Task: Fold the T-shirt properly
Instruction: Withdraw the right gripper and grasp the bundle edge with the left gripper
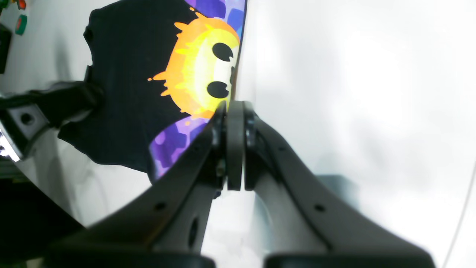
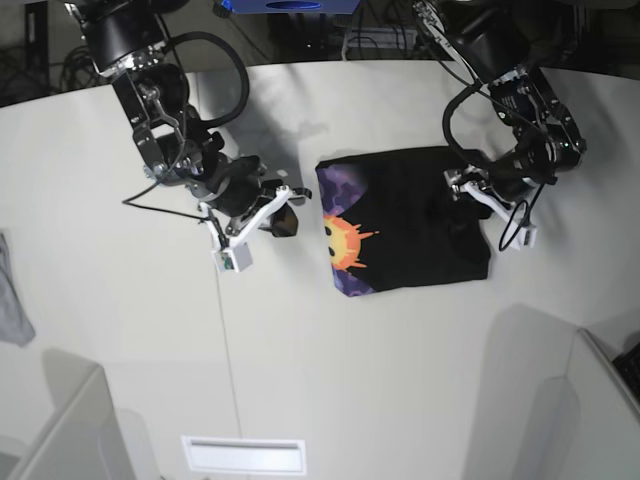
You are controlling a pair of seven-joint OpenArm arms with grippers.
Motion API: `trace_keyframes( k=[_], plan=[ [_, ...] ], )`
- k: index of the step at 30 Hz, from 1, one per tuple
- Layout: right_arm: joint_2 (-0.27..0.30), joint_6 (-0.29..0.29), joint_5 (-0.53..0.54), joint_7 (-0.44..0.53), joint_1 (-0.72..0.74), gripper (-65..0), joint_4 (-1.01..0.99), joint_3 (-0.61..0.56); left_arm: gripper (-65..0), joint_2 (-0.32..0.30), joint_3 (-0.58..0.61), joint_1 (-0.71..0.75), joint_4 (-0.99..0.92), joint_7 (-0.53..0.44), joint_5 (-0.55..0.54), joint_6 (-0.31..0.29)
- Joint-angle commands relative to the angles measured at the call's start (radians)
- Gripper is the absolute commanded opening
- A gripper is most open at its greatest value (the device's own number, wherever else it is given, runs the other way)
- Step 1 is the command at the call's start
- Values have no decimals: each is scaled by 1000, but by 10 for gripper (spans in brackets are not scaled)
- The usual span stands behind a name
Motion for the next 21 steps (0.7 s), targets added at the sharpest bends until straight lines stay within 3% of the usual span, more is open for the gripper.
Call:
trace_keyframes(
  k=[1, 4, 10, 12, 18, 19, 21],
  plan=[
    [7, 12, 2, 18, 18, -650, 17, 5, -87, -7, 10, -10, 6, -32, -6, -8],
    [7, 12, 2, 18, 18, -650, 17, 5, -87, -7, 68, 1, -8, -107, -7, -8],
    [25, 12, 2, 19, 18, -650, 17, 5, -104, -7, 131, 1, -61, -124, -6, 27],
    [33, 12, 2, 22, 18, -650, 17, 7, -183, -9, 131, 3, -75, -124, -6, 28],
    [58, 12, 2, 26, 15, -650, 19, 24, -604, -39, 131, -1, -136, -124, -4, 56],
    [58, 12, 2, 26, 4, -650, 19, 47, -650, -55, 132, -1, -143, -124, -4, 63],
    [53, 12, 2, 26, -21, -650, 19, 94, -650, -76, 160, -2, -149, -123, -4, 77]
  ],
)
